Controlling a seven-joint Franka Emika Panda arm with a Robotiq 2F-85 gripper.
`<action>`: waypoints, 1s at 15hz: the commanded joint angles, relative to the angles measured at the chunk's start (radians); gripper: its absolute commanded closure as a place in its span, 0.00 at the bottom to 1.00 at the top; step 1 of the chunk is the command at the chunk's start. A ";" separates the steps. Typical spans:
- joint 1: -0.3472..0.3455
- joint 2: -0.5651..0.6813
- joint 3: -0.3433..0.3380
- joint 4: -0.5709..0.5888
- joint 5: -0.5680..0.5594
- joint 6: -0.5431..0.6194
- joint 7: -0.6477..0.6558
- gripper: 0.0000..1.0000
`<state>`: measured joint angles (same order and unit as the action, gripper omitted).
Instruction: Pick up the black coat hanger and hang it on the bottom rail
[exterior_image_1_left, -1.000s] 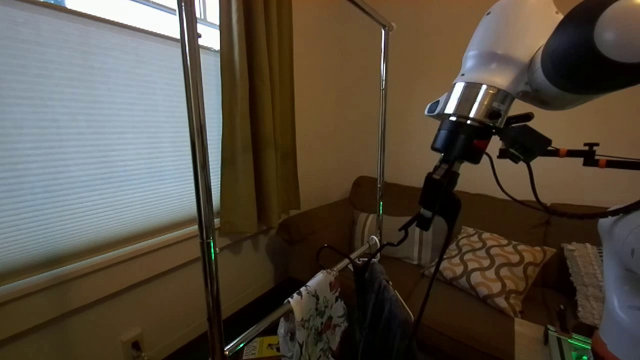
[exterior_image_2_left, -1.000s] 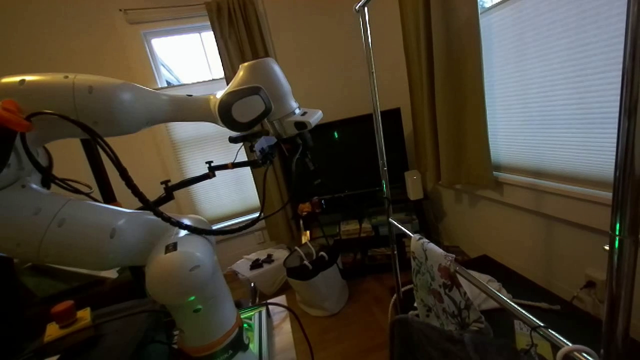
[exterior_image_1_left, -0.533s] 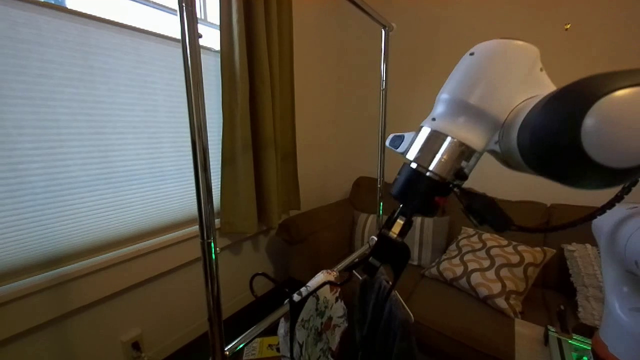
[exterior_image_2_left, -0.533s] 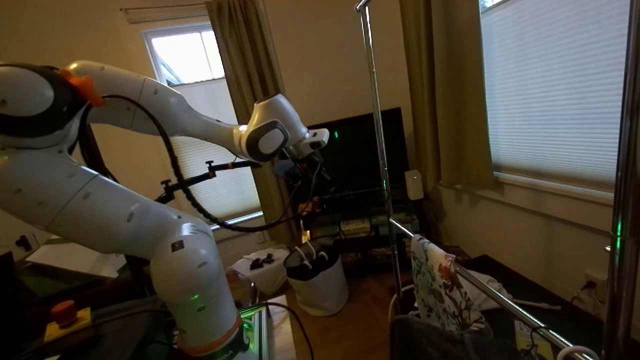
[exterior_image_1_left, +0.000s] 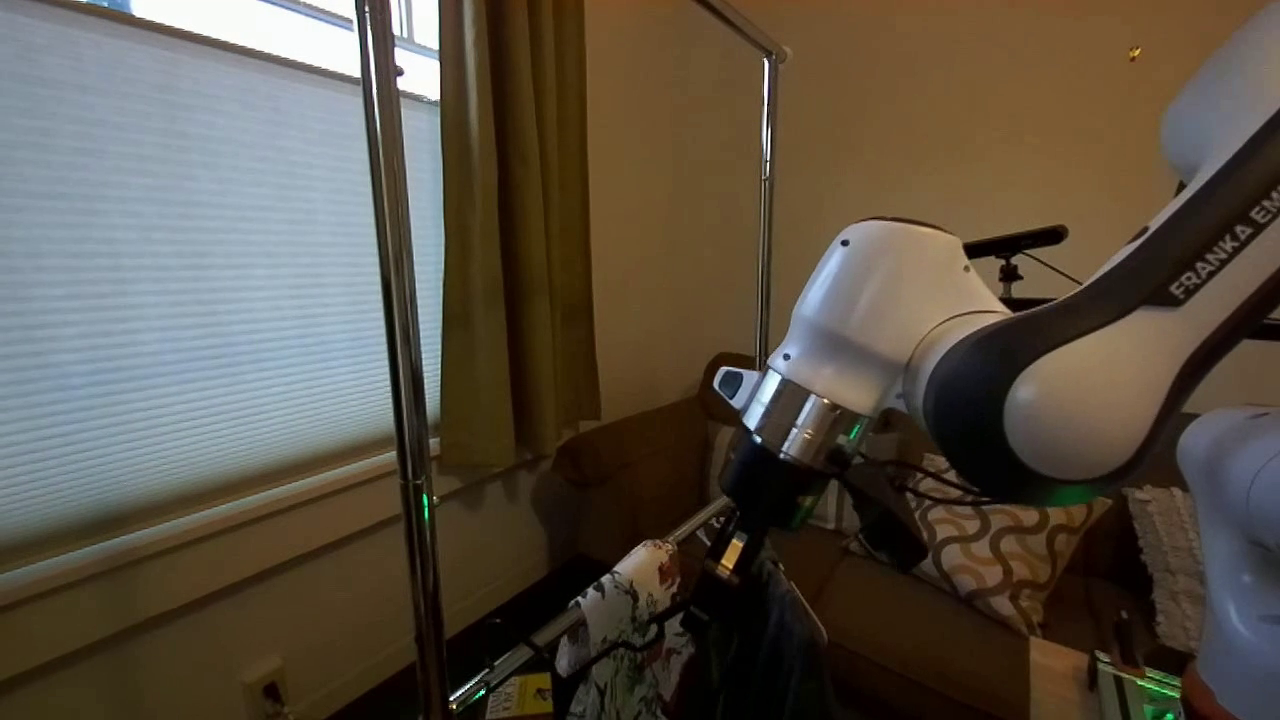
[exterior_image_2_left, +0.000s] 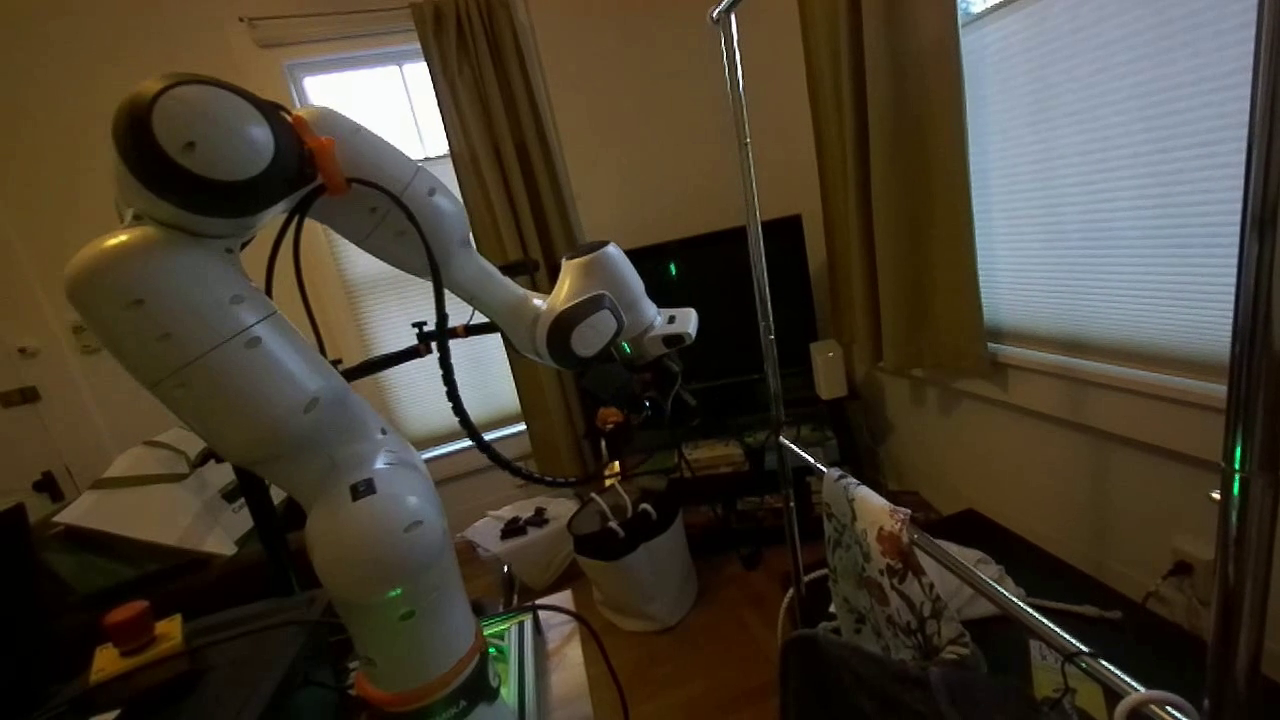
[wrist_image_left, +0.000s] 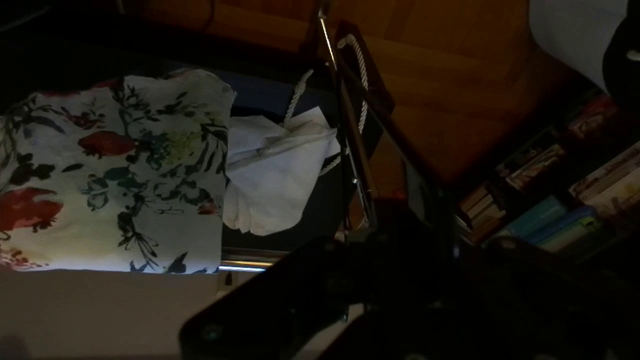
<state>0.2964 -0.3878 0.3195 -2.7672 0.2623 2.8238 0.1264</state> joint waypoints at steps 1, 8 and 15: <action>0.000 0.073 -0.013 0.014 -0.035 0.122 0.029 0.99; 0.096 0.113 -0.091 0.067 0.033 0.048 -0.005 0.68; 0.011 -0.131 -0.101 0.000 0.026 0.000 0.107 0.17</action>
<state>0.3559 -0.3238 0.2234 -2.6969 0.2964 2.8510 0.1651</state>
